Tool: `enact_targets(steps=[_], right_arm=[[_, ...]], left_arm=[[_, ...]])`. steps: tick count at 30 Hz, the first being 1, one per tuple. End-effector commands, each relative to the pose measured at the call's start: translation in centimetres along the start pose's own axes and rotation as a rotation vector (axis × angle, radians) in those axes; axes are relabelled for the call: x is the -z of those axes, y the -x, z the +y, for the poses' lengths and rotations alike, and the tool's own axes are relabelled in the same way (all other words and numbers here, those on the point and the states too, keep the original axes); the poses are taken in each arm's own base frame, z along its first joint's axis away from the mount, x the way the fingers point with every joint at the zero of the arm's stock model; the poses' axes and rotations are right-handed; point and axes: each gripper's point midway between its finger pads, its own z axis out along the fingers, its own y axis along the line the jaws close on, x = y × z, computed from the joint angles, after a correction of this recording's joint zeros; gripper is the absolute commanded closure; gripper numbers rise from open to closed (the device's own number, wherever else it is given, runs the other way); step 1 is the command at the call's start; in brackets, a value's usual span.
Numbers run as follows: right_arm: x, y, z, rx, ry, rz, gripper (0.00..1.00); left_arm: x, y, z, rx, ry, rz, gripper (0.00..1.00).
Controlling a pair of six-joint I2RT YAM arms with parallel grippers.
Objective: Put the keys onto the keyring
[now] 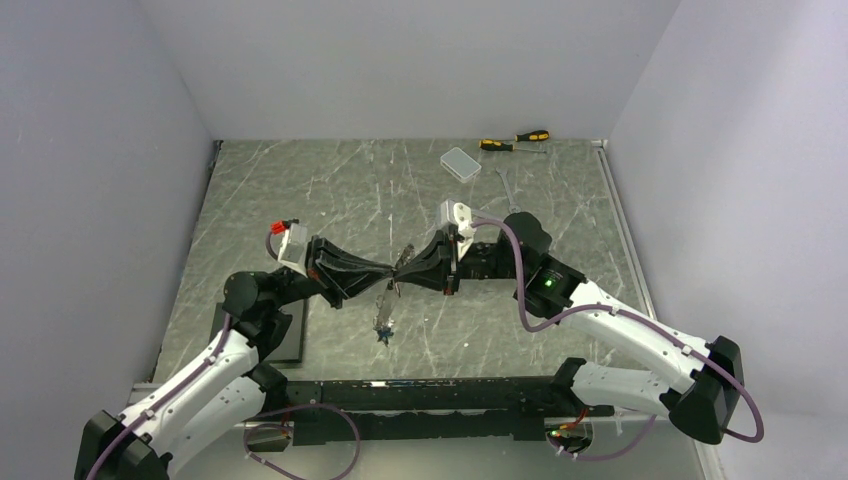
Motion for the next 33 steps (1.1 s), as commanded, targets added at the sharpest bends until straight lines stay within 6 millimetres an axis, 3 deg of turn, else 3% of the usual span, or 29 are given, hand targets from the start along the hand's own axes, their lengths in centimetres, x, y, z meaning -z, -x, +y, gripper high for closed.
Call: enact_targets(steps=[1, 5, 10, 13, 17, 26, 33], right_arm=[[0.3, 1.7, 0.4, 0.065, 0.005, -0.027, 1.0], [0.9, 0.1, 0.4, 0.055, 0.003, 0.071, 1.0], [2.1, -2.0, 0.6, 0.032, -0.005, 0.216, 1.0], [2.8, -2.4, 0.7, 0.033, -0.012, 0.279, 1.0], [3.9, -3.1, -0.2, 0.031, -0.067, 0.392, 1.0], [5.6, -2.2, -1.1, 0.038, -0.167, 0.5, 1.0], [6.0, -2.3, -1.3, 0.021, -0.212, 0.543, 1.0]], left_arm=[[-0.3, 0.7, -0.6, -0.041, -0.012, 0.013, 1.0], [0.1, 0.1, -0.8, -0.051, 0.007, 0.084, 0.7], [0.8, -0.1, -1.5, -0.068, 0.027, 0.245, 0.46], [1.1, 0.6, -2.5, -0.128, 0.004, 0.376, 0.48], [2.0, -0.7, -2.2, -0.173, -0.026, 0.503, 0.51], [0.8, -2.4, 0.1, -0.173, -0.055, 0.506, 0.47], [-0.7, -3.2, 1.6, -0.106, -0.082, 0.514, 0.51]])
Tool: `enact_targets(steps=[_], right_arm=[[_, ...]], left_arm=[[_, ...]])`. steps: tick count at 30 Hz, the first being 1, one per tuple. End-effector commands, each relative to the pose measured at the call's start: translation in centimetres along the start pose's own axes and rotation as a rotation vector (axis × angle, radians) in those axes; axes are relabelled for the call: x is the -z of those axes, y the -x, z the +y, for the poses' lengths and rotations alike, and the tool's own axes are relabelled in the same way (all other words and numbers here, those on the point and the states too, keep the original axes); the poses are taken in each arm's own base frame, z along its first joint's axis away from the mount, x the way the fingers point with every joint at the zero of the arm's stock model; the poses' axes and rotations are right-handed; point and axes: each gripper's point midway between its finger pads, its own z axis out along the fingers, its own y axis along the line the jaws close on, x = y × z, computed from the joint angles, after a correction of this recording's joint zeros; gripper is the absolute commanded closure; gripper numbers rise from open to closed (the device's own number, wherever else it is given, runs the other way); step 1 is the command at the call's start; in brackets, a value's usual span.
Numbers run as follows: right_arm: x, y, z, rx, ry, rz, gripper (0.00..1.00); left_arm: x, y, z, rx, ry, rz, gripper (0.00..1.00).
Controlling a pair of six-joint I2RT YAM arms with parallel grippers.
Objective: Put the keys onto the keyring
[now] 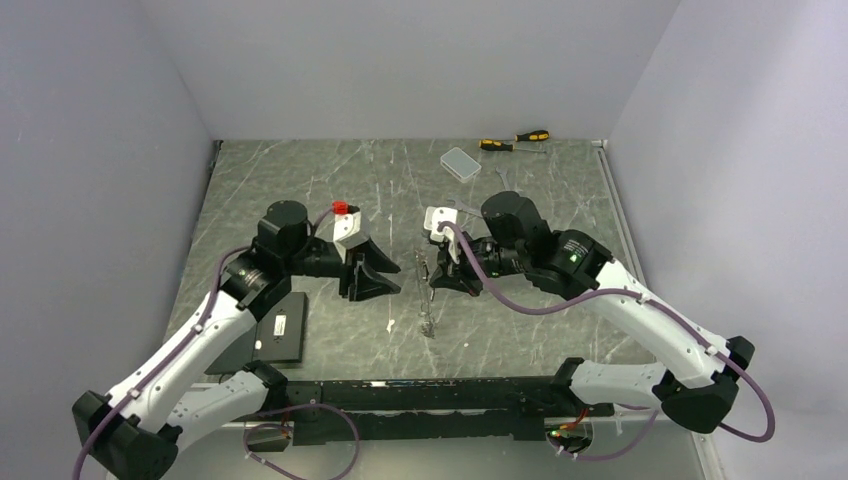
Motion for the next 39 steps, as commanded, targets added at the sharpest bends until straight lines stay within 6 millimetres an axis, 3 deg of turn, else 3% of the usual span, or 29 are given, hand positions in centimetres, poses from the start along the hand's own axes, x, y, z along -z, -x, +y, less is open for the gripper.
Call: enact_targets(steps=[1, 8, 19, 39], right_arm=[[0.8, 1.3, -0.4, 0.019, -0.046, -0.006, 1.0], [0.0, 1.4, -0.2, 0.018, -0.031, 0.018, 1.0], [-0.8, 2.3, 0.7, 0.041, 0.009, -0.002, 1.0], [-0.3, 3.7, 0.8, 0.072, -0.004, -0.063, 1.0]], left_arm=[[-0.6, 2.4, -0.6, -0.065, -0.07, -0.062, 0.52], [-1.7, 3.1, -1.0, -0.085, -0.121, -0.075, 0.55], [-2.8, 1.8, -1.6, -0.01, -0.177, -0.078, 0.59], [-3.7, 0.5, -1.3, 0.028, -0.187, -0.044, 0.72]])
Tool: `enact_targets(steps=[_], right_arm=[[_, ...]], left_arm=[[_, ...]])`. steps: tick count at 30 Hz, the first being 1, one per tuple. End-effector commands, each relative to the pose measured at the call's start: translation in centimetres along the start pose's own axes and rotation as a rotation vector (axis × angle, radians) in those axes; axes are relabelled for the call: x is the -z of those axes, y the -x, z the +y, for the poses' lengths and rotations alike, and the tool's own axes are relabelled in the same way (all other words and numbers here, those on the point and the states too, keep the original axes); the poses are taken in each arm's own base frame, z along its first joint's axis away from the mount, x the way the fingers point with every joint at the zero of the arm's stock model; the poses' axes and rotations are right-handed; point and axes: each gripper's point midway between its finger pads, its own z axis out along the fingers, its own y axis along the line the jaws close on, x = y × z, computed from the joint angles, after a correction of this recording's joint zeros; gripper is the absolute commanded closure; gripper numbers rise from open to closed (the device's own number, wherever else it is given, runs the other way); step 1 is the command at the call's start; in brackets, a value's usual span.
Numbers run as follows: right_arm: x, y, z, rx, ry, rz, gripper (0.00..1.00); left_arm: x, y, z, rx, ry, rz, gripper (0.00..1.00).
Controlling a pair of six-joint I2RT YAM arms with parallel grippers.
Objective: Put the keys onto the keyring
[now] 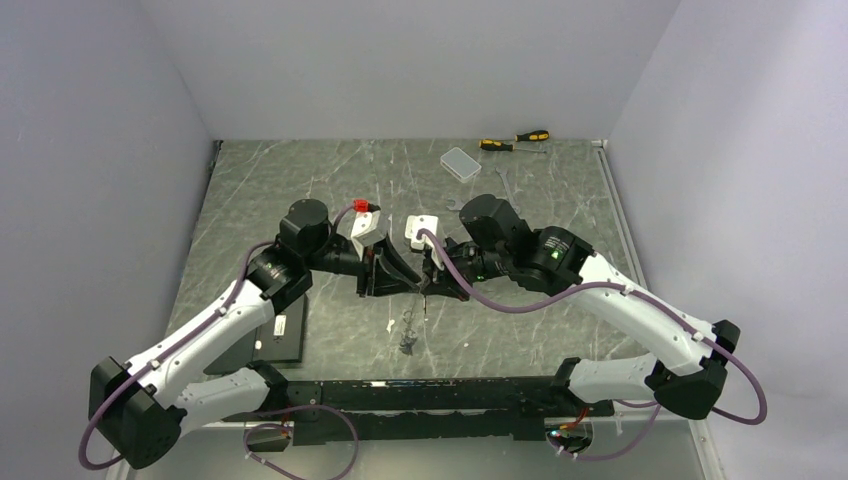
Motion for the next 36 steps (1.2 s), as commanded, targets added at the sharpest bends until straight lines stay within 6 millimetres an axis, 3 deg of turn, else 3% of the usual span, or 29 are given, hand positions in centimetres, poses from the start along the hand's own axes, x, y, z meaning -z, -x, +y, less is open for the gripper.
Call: enact_targets(steps=[1, 7, 11, 17, 19, 22, 36], right_arm=[[1.6, 4.0, -0.2, 0.065, -0.036, -0.145, 1.0], [1.6, 4.1, -0.6, 0.067, -0.058, -0.152, 1.0], [1.7, 4.2, -0.4, 0.069, -0.052, -0.161, 1.0], [2.5, 4.7, -0.1, 0.07, -0.067, -0.231, 1.0], [2.8, 4.7, 0.5, 0.078, -0.055, -0.268, 0.76], [3.0, 4.5, 1.3, 0.085, -0.031, -0.317, 0.59], [2.0, 3.4, 1.7, 0.048, 0.029, -0.383, 0.64]], left_arm=[[-0.3, 0.1, -0.3, -0.008, -0.03, -0.001, 0.72], [-0.2, 0.0, -0.3, -0.012, -0.021, 0.005, 0.75], [-0.1, 0.2, -0.2, -0.026, -0.005, -0.001, 1.0], [0.7, 1.0, -0.1, -0.067, 0.067, -0.025, 1.0], [0.9, 1.3, -0.6, -0.067, 0.063, -0.036, 1.0], [0.9, 2.3, -1.5, -0.093, 0.028, -0.072, 1.0], [1.5, 3.2, -3.1, -0.135, -0.018, -0.124, 1.0]])
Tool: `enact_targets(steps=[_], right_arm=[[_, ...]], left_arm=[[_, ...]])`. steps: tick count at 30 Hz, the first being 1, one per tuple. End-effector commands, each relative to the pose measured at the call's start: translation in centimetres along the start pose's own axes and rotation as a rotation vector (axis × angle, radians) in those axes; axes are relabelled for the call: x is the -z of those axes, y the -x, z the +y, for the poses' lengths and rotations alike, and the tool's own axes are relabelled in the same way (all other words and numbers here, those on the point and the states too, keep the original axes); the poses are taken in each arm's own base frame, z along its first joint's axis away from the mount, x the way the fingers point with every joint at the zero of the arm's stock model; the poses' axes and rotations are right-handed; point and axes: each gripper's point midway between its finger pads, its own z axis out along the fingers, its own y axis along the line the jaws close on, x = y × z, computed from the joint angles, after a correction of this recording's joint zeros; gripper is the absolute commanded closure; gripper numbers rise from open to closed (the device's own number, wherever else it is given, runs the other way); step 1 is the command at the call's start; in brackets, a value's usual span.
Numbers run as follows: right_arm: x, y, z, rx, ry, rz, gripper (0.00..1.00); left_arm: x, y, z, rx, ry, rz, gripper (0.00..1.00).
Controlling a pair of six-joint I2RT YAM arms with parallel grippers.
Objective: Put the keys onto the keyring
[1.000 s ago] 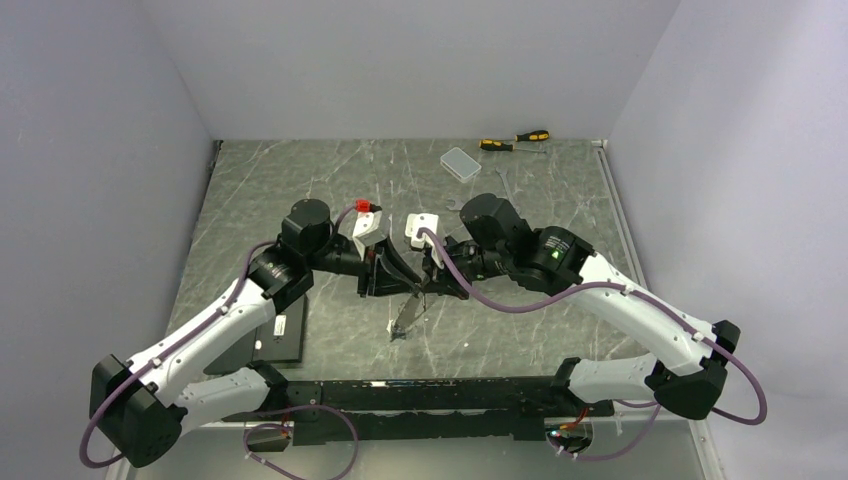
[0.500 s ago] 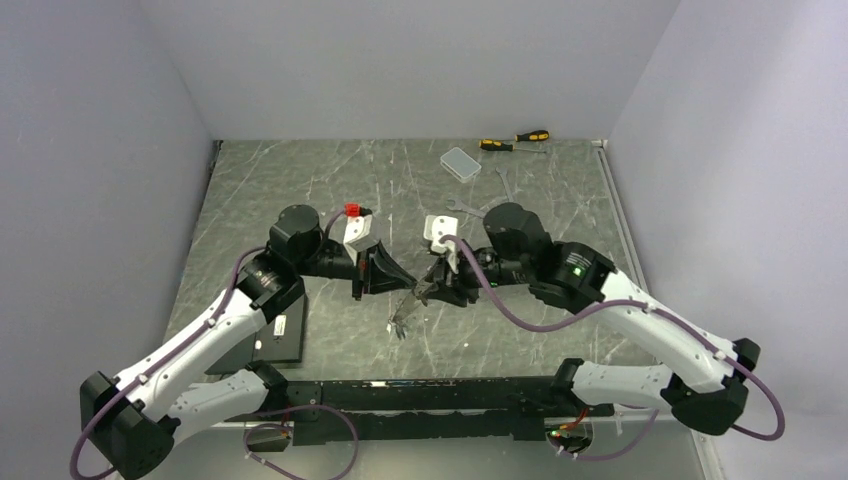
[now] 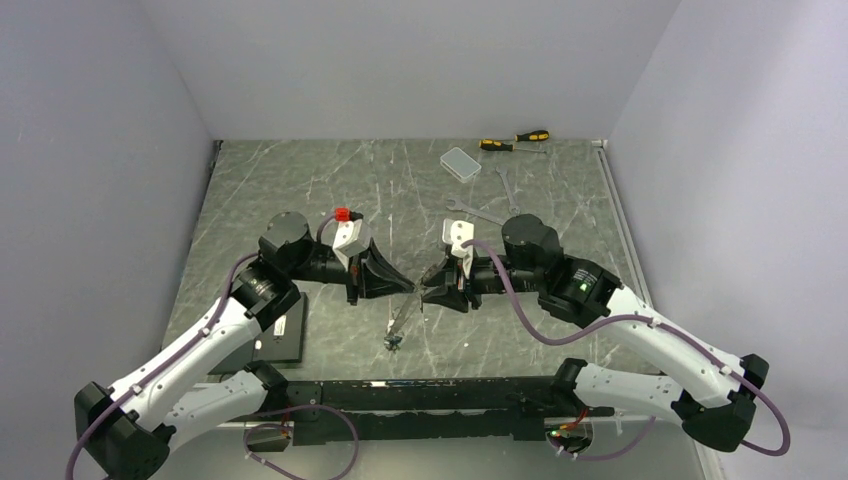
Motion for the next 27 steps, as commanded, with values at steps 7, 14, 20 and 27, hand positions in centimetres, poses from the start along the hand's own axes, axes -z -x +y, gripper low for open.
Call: enact_targets(steps=[7, 14, 20, 27], right_arm=[[-0.45, 2.17, -0.07, 0.007, 0.02, -0.106, 0.76], [-0.55, 2.21, -0.24, 0.006, 0.013, -0.111, 0.98], [-0.45, 1.72, -0.17, 0.0, 0.011, -0.103, 1.0], [-0.69, 1.42, -0.29, -0.007, 0.007, -0.107, 1.0]], left_arm=[[0.36, 1.9, -1.13, -0.07, -0.034, -0.056, 1.0], [0.41, 2.01, -1.15, -0.074, -0.03, -0.061, 1.0], [0.52, 2.24, -1.2, -0.077, -0.03, -0.07, 1.0], [0.6, 2.8, -1.36, -0.078, -0.037, -0.098, 1.0]])
